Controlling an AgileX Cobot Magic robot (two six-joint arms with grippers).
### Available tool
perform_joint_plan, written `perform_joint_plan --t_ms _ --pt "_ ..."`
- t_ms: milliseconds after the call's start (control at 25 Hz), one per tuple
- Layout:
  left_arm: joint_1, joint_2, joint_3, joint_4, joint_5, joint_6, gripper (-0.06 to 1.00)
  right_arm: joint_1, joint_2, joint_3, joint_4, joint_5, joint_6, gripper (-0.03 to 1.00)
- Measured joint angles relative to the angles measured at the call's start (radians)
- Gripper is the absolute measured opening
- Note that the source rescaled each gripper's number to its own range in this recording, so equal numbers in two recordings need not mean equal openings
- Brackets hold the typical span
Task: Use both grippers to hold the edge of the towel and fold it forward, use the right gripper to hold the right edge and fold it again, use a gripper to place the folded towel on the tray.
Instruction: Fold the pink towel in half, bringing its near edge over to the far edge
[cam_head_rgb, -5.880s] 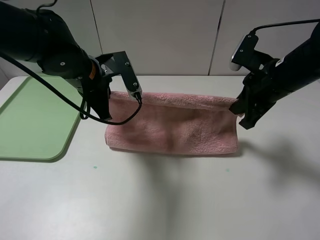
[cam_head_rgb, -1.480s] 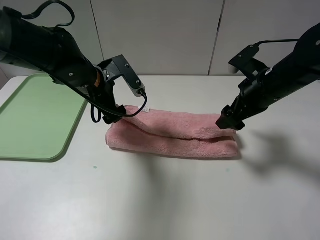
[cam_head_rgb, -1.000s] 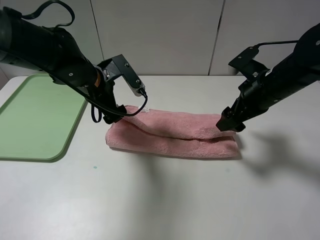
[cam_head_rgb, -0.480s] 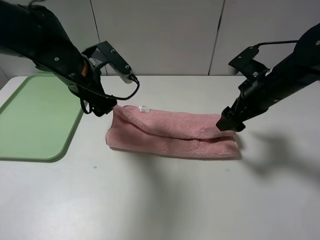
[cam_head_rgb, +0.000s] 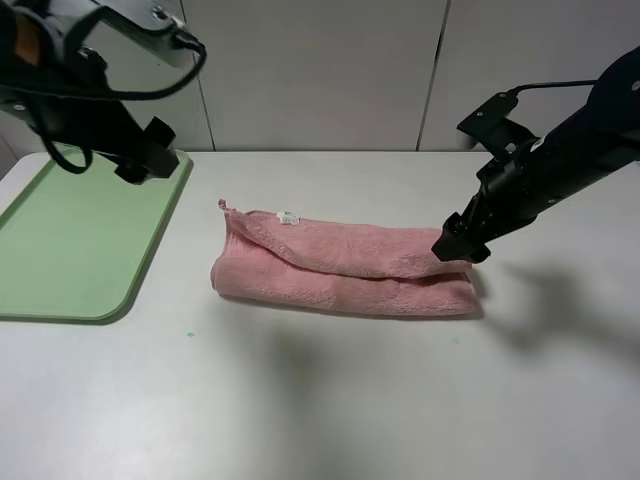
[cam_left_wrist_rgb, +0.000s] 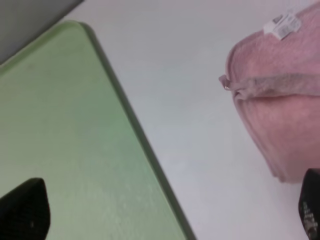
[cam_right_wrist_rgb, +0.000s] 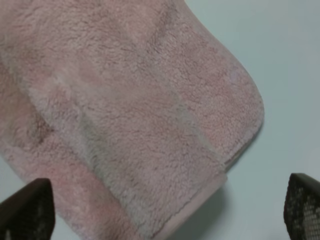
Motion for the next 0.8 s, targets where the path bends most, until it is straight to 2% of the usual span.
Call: perform_joint_plan --t_ms 520,800 --pt "0.0 -0.408 0.219 -0.012 0.009 -0.075 1.0 0.0 0.0 0.0 0.003 -0.006 0.0 1.0" --pt "0.0 -0.47 0.288 -0.013 0.011 -0.1 1.0 0.0 0.0 0.0 0.003 -0.006 0.0 1.0"
